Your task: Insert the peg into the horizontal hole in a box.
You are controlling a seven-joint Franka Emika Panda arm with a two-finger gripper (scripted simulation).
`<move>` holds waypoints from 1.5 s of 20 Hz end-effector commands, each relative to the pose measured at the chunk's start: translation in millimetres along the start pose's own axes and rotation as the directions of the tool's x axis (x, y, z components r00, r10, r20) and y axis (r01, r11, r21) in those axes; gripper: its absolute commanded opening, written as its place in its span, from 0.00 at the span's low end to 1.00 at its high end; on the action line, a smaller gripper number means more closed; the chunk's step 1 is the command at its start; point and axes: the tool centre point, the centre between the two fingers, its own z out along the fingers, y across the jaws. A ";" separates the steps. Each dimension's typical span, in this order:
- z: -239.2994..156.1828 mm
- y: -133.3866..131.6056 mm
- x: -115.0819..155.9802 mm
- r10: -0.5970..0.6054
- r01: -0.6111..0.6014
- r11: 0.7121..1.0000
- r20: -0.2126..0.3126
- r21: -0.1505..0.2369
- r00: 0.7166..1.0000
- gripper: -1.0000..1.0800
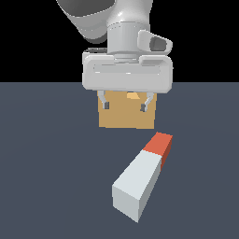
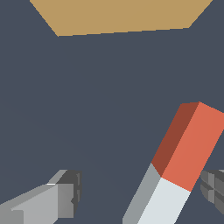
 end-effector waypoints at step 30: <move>101.6 46.2 -99.8 0.441 -0.441 0.897 -0.022 -0.027 0.897 0.96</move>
